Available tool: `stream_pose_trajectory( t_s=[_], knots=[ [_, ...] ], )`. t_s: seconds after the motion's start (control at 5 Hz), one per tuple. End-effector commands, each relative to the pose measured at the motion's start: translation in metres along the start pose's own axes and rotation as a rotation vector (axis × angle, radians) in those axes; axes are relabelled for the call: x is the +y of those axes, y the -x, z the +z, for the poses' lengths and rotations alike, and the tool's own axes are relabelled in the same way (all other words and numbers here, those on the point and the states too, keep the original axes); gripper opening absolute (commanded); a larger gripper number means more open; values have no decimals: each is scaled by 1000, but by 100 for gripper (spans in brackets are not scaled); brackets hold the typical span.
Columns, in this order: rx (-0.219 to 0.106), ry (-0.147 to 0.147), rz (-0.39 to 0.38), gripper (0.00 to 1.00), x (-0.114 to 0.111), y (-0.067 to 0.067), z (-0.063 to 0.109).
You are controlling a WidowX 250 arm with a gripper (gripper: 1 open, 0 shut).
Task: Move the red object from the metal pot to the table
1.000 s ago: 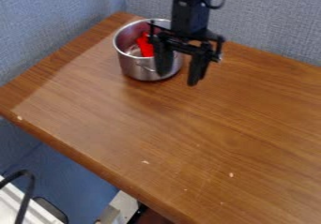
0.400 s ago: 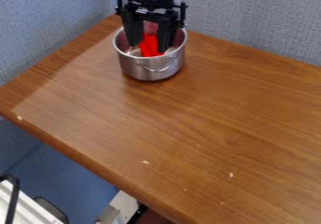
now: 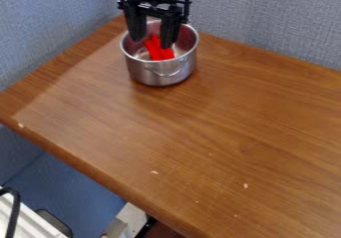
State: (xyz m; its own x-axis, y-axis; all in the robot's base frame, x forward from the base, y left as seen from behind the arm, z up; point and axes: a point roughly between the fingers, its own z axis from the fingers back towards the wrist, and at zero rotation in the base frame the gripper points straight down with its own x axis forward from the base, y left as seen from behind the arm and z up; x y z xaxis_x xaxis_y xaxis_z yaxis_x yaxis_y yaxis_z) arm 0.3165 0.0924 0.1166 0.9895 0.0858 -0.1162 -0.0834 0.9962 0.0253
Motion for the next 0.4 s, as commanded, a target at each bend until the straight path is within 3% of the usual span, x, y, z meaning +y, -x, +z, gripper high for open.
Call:
stream_pose_trajectory(
  t_s=[0.0,0.2],
  knots=[
    [-57,-31,31,100,15,-8,13],
    [-60,-44,38,100,19,-11,12]
  ],
)
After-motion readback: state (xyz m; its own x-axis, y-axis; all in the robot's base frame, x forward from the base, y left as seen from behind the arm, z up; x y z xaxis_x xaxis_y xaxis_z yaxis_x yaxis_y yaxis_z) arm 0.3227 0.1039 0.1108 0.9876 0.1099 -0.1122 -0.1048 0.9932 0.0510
